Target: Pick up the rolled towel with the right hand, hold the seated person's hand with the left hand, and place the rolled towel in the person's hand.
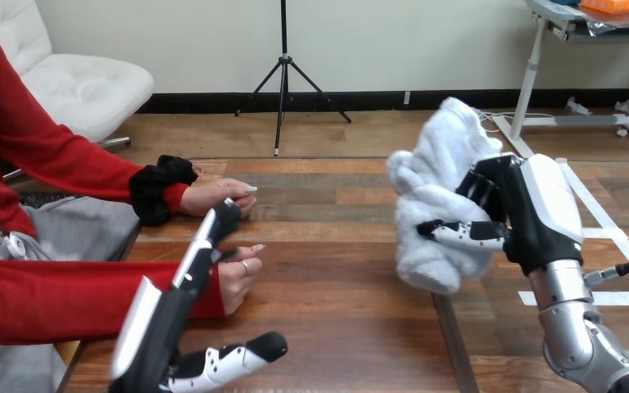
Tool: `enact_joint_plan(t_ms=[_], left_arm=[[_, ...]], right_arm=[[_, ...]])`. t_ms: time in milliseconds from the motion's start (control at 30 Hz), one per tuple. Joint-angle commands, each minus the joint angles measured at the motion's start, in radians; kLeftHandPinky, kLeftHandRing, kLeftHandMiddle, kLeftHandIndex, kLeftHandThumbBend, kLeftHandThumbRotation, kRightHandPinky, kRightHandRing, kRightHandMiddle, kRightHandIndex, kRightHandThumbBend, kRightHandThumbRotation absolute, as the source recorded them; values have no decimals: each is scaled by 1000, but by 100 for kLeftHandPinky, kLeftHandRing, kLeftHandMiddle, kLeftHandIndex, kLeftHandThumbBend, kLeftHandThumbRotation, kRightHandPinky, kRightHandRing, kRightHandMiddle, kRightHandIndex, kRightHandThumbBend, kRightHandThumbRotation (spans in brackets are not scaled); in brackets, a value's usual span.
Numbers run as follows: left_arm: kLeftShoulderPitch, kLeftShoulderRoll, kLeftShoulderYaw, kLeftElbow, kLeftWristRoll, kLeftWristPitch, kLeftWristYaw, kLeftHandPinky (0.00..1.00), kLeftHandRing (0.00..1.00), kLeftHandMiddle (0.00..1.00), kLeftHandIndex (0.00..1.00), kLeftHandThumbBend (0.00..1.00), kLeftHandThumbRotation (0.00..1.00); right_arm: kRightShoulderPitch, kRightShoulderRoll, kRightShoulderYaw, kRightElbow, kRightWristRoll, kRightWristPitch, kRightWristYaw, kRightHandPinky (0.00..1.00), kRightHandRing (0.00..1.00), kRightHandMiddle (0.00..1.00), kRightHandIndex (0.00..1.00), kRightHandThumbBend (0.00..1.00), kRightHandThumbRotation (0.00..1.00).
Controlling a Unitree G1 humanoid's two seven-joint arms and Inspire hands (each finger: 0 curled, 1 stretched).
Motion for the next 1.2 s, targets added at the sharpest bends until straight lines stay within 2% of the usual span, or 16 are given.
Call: enact_joint_plan(t_ms=[0,133,300,400,500,700,900,1167], left_arm=[[-27,13,60,-112,82,14,64,88,90,90,91,100,47],[-21,16,98,-173,178,44,124,87,88,88,88,100,46],[-22,33,115,-209,221,63,155,85,87,88,87,100,41],[-20,44,128,-243,252,96,168,85,87,88,87,100,40],[-18,56,133,-272,260,128,164,84,87,88,88,100,38],[-26,84,146,-309,298,191,178,80,86,88,88,100,37],[-26,115,143,-344,295,257,155,80,88,89,90,100,37],[-29,170,143,-393,321,347,130,79,87,89,91,100,41]], right_arm=[[-32,-27,19,-75,-17,-45,-64,12,13,16,14,69,0],[-25,-26,35,-81,-37,-57,-91,11,13,16,14,68,0],[-19,-23,51,-90,-53,-67,-117,11,13,16,14,67,0],[-15,-23,66,-98,-68,-77,-137,10,13,16,14,66,0],[-11,-20,75,-104,-81,-86,-161,10,13,16,14,66,0],[-4,-22,96,-118,-97,-135,-183,10,12,16,14,67,0],[1,-23,114,-135,-126,-138,-220,9,12,16,14,68,0],[8,-34,154,-186,-199,-137,-300,8,11,16,14,68,0]])
